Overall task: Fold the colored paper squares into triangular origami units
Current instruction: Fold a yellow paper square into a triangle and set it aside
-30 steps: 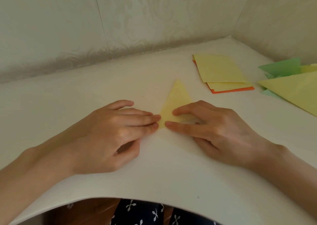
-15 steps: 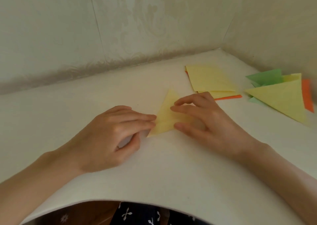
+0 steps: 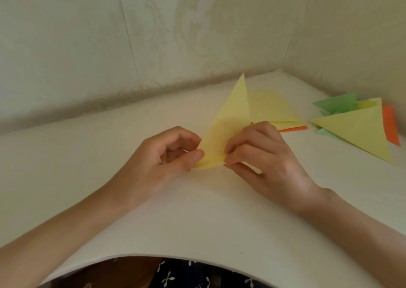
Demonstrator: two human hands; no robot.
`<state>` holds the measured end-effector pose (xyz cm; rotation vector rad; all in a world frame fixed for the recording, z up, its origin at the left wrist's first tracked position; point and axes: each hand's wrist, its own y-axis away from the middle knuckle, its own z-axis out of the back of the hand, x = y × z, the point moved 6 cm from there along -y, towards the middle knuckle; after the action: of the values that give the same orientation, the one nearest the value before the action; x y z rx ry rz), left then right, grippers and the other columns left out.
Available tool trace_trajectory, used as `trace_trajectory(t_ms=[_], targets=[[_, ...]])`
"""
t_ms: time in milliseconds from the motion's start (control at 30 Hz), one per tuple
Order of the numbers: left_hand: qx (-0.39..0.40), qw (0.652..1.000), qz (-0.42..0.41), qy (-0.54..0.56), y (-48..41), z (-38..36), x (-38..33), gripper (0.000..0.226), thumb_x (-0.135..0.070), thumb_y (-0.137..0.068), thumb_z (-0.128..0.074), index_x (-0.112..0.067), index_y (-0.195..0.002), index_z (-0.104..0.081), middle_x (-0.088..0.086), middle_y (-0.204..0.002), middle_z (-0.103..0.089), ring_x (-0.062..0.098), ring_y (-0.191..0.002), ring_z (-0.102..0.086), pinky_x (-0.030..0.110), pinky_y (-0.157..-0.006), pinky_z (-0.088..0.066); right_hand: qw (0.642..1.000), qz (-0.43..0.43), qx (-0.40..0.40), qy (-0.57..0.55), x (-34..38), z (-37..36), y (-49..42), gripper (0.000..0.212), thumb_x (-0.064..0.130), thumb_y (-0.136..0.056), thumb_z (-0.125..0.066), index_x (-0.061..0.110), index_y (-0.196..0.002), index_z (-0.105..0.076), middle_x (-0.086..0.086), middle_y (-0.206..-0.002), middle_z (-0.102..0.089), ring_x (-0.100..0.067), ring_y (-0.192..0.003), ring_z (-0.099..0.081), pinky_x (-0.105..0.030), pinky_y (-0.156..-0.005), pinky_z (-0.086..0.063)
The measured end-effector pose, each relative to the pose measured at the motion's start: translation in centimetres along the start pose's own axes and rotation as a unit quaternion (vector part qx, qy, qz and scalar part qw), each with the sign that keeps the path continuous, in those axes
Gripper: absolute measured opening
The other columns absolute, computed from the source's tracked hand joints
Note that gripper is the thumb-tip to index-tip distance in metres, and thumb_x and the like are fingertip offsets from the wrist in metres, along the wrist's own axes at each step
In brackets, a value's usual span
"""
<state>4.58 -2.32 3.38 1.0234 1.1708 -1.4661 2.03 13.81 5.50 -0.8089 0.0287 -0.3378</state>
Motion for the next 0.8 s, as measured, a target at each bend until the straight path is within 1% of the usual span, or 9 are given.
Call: trace_trajectory(t_ms=[67,133,200,300,400,533,667,733,800], targets=[[-0.005,0.998,0.022,0.052,-0.1,-0.1,0.1,0.027,-0.013,-0.074,-0.064,-0.013,-0.1,-0.056,0.008,-0.074,-0.068,0.013,-0.066,-0.063,0.018,-0.063,-0.05,0.999,0.023,-0.01,0.022,0.3,0.0,0.2,0.02,0.012,-0.091,-0.06,0.006,-0.074,-0.069,-0.004,-0.087,-0.067,-0.023,-0.084,-0.051,-0.037,-0.07,-0.042],[-0.025,0.995,0.039,0.084,-0.1,0.2,0.4,0.029,-0.012,-0.074,-0.063,-0.016,-0.101,-0.052,0.008,-0.069,-0.068,0.015,-0.062,-0.063,0.021,-0.061,-0.051,0.997,0.048,-0.026,0.051,0.7,0.1,0.4,0.014,0.009,-0.089,-0.063,0.007,-0.076,-0.069,-0.004,-0.088,-0.068,-0.023,-0.086,-0.052,-0.036,-0.07,-0.041],[-0.032,0.994,0.045,0.097,-0.1,0.4,0.5,0.019,-0.013,-0.076,-0.062,-0.017,-0.094,-0.06,0.007,-0.068,-0.066,0.014,-0.064,-0.061,0.02,-0.061,-0.051,0.992,0.08,-0.042,0.088,1.4,0.1,0.6,0.007,0.005,-0.085,-0.067,0.01,-0.081,-0.065,-0.004,-0.091,-0.069,-0.022,-0.087,-0.051,-0.034,-0.072,-0.037],[-0.013,0.99,0.07,0.124,0.0,0.3,0.9,0.014,-0.017,-0.075,-0.064,-0.017,-0.083,-0.075,0.005,-0.078,-0.069,0.013,-0.074,-0.064,0.018,-0.066,-0.051,0.982,0.112,-0.069,0.137,2.0,0.2,1.0,0.021,0.003,-0.08,-0.072,0.014,-0.087,-0.056,-0.001,-0.098,-0.064,-0.021,-0.087,-0.047,-0.031,-0.075,-0.032],[0.013,0.985,0.101,0.141,0.1,0.0,1.1,0.018,-0.011,-0.067,-0.079,-0.018,-0.084,-0.076,0.003,-0.08,-0.069,0.012,-0.076,-0.065,0.017,-0.068,-0.051,0.977,0.125,-0.075,0.158,2.3,0.2,1.1,0.024,0.0,-0.078,-0.072,0.012,-0.089,-0.055,-0.001,-0.101,-0.052,-0.021,-0.085,-0.045,-0.031,-0.074,-0.03],[0.009,0.987,0.109,0.119,0.1,-0.1,1.2,0.03,-0.007,-0.061,-0.082,-0.014,-0.088,-0.07,0.002,-0.079,-0.069,0.011,-0.071,-0.065,0.016,-0.064,-0.051,0.972,0.146,-0.058,0.174,2.7,0.0,1.1,0.015,0.0,-0.083,-0.066,0.011,-0.088,-0.056,-0.002,-0.1,-0.051,-0.02,-0.085,-0.045,-0.031,-0.073,-0.03],[-0.01,0.991,0.094,0.097,0.1,-0.1,1.0,0.032,-0.019,-0.068,-0.067,-0.009,-0.098,-0.064,0.004,-0.069,-0.067,0.014,-0.063,-0.064,0.021,-0.061,-0.052,0.973,0.138,-0.048,0.18,2.7,0.0,0.9,0.009,0.0,-0.083,-0.066,0.009,-0.081,-0.067,-0.004,-0.096,-0.061,-0.021,-0.085,-0.047,-0.031,-0.073,-0.032],[-0.025,0.991,0.084,0.098,0.1,0.0,0.9,0.03,-0.026,-0.075,-0.06,-0.009,-0.099,-0.063,0.007,-0.071,-0.07,0.019,-0.067,-0.068,0.023,-0.063,-0.055,0.979,0.114,-0.037,0.167,2.5,0.0,0.7,0.008,0.002,-0.084,-0.067,0.009,-0.081,-0.069,-0.003,-0.09,-0.068,-0.021,-0.085,-0.049,-0.031,-0.073,-0.033],[-0.034,0.99,0.081,0.108,0.1,0.1,1.0,0.03,-0.027,-0.081,-0.053,-0.008,-0.103,-0.061,0.009,-0.077,-0.072,0.022,-0.073,-0.071,0.023,-0.064,-0.055,0.989,0.064,-0.035,0.131,1.9,0.1,0.3,0.008,0.01,-0.088,-0.064,0.01,-0.083,-0.07,0.0,-0.085,-0.068,-0.02,-0.084,-0.05,-0.032,-0.073,-0.035]])
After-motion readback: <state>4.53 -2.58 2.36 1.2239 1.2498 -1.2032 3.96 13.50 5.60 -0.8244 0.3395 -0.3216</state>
